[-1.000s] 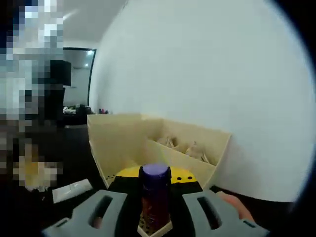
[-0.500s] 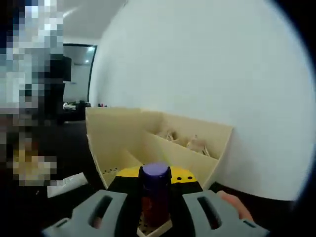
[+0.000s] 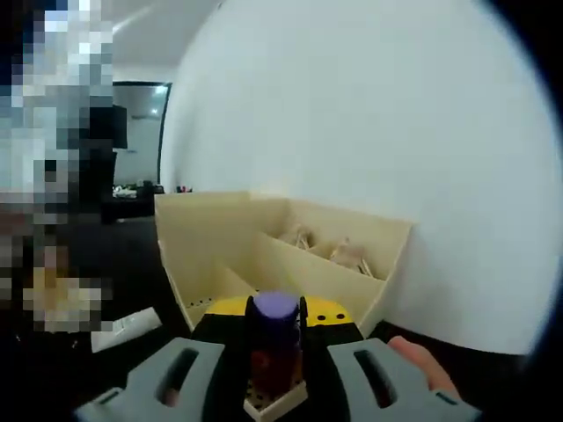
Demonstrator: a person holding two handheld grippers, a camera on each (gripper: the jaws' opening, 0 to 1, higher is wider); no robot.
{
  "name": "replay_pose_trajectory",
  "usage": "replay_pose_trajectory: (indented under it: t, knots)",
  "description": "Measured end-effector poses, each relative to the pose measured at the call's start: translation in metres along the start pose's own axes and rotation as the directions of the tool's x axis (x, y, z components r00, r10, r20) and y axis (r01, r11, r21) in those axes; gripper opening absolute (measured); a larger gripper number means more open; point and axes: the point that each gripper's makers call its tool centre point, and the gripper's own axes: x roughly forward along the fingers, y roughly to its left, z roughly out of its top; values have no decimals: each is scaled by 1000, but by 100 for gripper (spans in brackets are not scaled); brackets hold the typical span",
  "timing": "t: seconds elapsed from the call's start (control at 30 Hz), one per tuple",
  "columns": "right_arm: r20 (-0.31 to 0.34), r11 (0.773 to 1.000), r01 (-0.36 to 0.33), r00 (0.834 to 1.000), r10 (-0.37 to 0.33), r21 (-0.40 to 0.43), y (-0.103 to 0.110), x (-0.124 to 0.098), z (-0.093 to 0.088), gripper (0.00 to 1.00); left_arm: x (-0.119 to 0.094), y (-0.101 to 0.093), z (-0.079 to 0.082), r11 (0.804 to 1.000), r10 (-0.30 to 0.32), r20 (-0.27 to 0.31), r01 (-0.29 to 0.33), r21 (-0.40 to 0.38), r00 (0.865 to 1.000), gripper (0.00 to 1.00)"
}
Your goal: Open the drawer, pick up the cosmetic bottles from the table one by one, place them into the drawer, release the gripper, close the drawer, and move the gripper away
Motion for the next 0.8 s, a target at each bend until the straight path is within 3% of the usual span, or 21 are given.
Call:
replay_pose_trajectory:
  t: [0.2,0.63,0.8]
  knots:
    - [8,1000,31,999,-31,-1,2,-8,6,20,-1,1,1,1000,-3,9,3,-6,1000,37]
    - [42,998,67,997,-67,18,3,-37,42,27,-4,6,3,1000,10,26,-10,-23,1000,37]
    - [16,998,66,998,-66,-1,14,-56,45,30,-5,8,4,999,17,29,-16,-28,999,38]
